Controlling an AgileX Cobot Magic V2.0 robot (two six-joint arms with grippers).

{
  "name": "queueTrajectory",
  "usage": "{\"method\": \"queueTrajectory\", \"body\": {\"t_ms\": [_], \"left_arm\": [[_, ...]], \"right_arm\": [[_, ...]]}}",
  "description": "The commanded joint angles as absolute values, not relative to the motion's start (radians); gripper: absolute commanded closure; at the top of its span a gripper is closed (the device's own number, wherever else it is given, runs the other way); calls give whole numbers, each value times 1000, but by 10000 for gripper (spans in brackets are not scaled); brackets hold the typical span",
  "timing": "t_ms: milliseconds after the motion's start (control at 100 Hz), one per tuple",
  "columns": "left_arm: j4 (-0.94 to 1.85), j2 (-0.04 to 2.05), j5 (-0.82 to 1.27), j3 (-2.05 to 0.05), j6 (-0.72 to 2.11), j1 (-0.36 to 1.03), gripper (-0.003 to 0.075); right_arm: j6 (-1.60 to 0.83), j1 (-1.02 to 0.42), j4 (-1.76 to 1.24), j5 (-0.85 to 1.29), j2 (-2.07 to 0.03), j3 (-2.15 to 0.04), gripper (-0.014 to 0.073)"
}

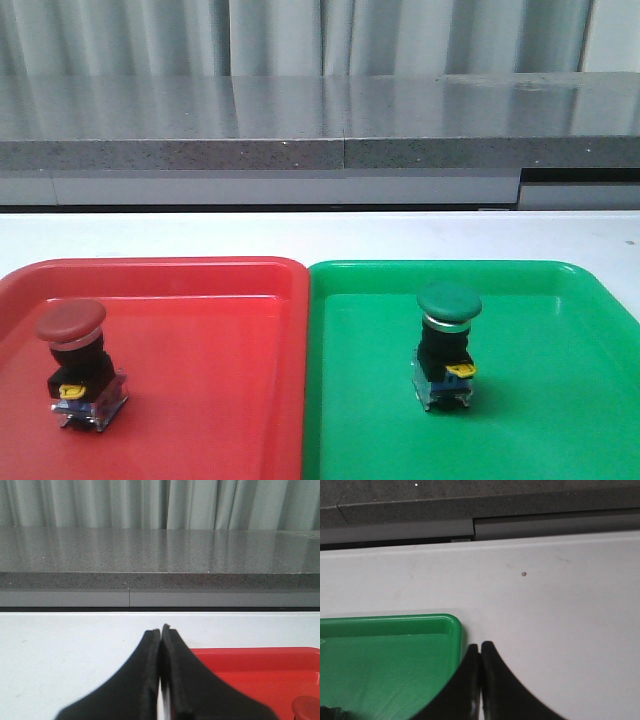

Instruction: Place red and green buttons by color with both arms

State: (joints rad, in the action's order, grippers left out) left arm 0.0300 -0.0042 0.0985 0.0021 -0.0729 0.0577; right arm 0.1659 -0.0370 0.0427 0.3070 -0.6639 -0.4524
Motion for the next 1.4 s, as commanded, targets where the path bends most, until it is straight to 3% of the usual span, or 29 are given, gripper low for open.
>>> {"method": "queueTrajectory", "body": {"t_ms": [0, 490, 690, 890, 1390], "left_arm": [[38, -37, 28, 14, -74, 56, 741], [38, -37, 28, 14, -74, 56, 741], [38, -37, 28, 14, -74, 56, 741], [38, -37, 28, 14, -74, 56, 741], [38, -37, 28, 14, -74, 56, 741]], "right_arm": [[152, -32, 44, 189, -585, -416, 658], [152, -32, 41, -239, -227, -79, 658], [152, -32, 37, -226, -120, 10, 658], [152, -30, 37, -34, 41, 9, 658], [152, -30, 36, -22, 33, 9, 658]]}}
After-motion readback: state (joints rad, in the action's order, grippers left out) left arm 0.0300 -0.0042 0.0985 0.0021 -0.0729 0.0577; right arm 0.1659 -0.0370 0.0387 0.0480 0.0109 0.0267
